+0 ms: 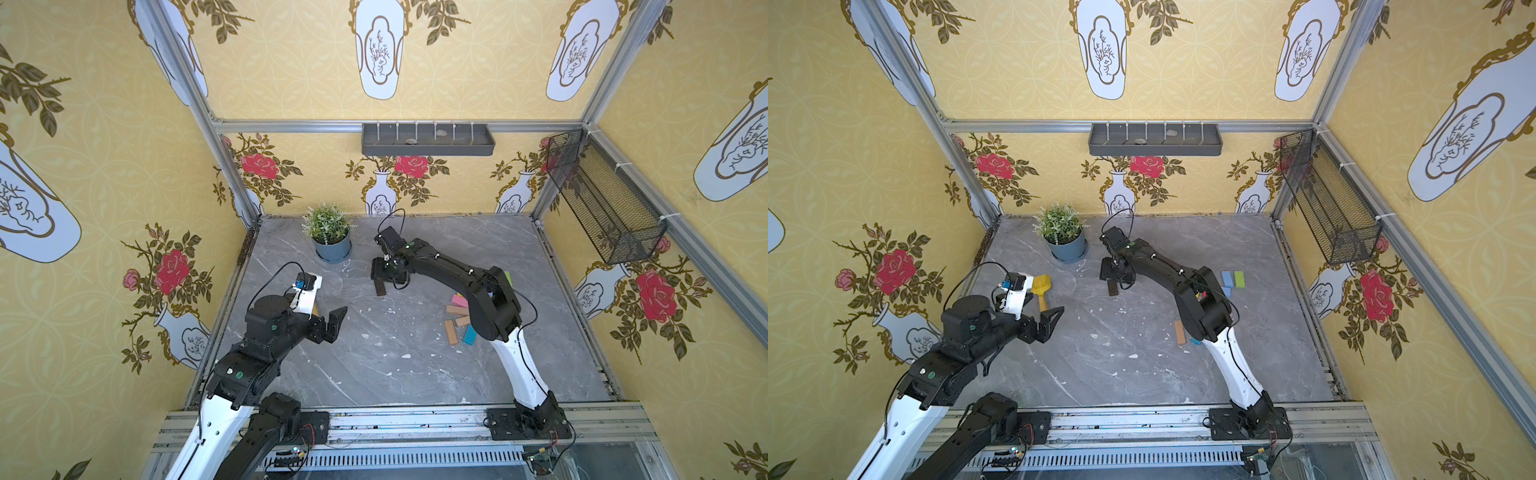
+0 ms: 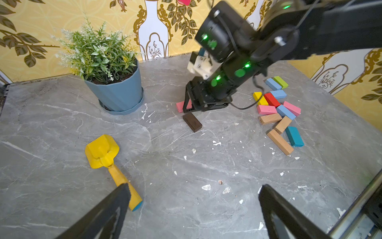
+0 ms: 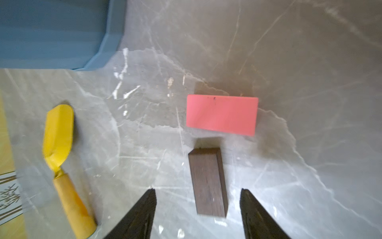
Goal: Assemble the number 8 with building blocks
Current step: Assemble the building block at the center of the board.
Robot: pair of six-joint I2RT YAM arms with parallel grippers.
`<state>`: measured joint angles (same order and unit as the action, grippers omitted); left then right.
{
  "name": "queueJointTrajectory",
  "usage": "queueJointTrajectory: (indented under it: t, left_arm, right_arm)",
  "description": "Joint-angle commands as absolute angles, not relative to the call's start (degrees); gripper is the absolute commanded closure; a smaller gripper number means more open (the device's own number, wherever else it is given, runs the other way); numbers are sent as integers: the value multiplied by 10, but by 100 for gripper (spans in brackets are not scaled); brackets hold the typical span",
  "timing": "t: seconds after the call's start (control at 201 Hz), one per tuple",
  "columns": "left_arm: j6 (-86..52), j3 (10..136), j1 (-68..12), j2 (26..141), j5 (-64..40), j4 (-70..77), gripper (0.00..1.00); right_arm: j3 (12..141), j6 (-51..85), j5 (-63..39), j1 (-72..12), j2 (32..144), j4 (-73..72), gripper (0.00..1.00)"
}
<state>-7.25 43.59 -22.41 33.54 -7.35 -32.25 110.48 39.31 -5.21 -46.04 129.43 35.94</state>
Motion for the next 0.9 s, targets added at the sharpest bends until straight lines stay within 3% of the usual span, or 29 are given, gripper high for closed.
queueJointTrajectory:
  t: [0.0,0.169,0.214,0.538,0.742,0.891]
  left_arm:
    - [-131,454,-224,351,-38,-327,1]
    - [-224,487,-248,413,5,-372,3]
    - [-243,493,-288,432,29,-377,3]
    - [-351,529,-432,608,187,-375,2]
    - [-405,580,-458,724,201,-366,2]
    - [-432,619,-466,795,212,-371,9]
  right_arm:
    - [1057,379,-31,-458,1220,320,22]
    - [930,342,-13,-439,1092,278,4]
    - [893,333,-11,-428,1059,268,0]
    - [648,256,31,-353,830,196,2]
    - [561,219,76,-339,746,156,2]
    - [517,207,83,-331,722,125,2]
